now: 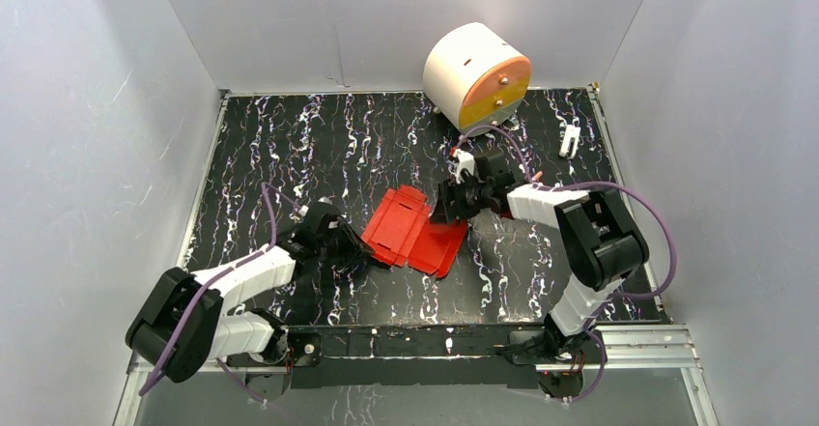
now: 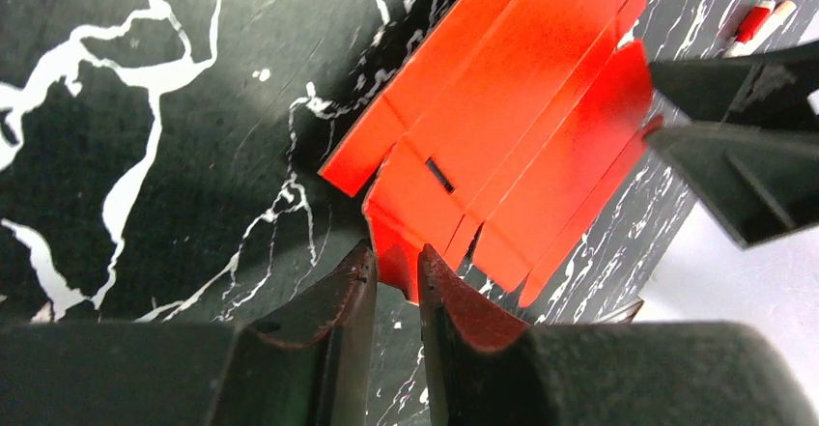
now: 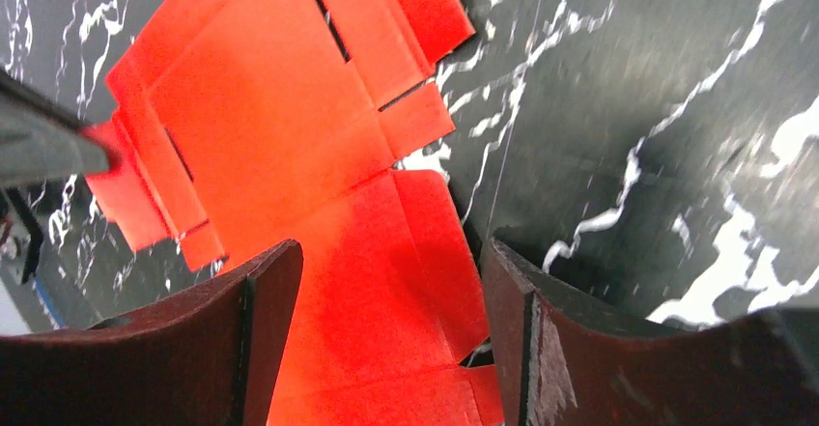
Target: Fold the paper box
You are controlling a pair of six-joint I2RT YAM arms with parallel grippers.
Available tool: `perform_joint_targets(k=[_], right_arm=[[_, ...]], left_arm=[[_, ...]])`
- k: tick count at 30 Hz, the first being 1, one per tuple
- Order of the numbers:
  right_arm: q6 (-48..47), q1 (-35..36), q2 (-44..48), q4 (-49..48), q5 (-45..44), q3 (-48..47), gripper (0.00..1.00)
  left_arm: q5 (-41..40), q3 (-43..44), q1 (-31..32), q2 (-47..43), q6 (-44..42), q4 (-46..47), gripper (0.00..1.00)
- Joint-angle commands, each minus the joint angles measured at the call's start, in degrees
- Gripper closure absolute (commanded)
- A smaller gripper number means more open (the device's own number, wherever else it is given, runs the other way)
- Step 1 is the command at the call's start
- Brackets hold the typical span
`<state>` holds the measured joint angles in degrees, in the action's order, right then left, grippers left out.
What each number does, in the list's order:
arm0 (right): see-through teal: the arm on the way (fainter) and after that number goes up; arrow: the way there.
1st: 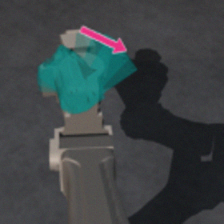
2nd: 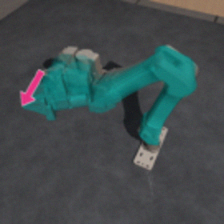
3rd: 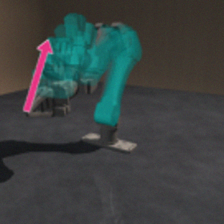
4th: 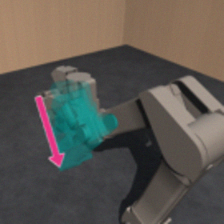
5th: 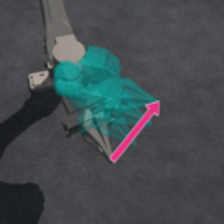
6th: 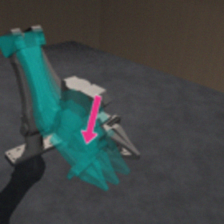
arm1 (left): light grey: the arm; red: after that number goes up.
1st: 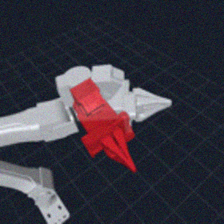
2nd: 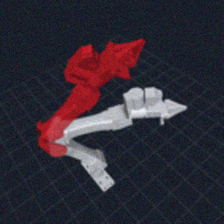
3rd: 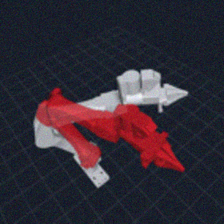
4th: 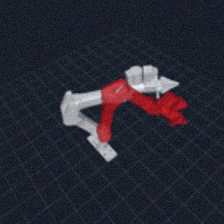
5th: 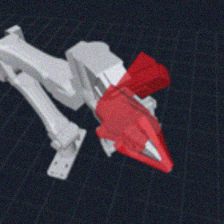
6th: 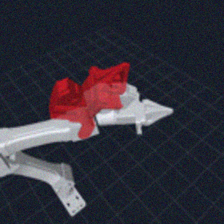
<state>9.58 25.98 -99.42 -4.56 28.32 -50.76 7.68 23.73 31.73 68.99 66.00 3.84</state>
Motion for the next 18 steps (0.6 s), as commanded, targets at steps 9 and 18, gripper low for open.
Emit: perform_joint_targets(k=[9,18], right_arm=[[12.9,1.5,18.6,-5.8,1.8,19.8,0.28],[19.0,4.9,32.2,-3.7,-6.8,26.4,0.24]], left_arm=[[-2.3,14.4,-2.8,11.1,-15.6,-6.5,0.79],[-5.2,25.0,-4.9,19.0,-25.7,-11.1,0.66]])
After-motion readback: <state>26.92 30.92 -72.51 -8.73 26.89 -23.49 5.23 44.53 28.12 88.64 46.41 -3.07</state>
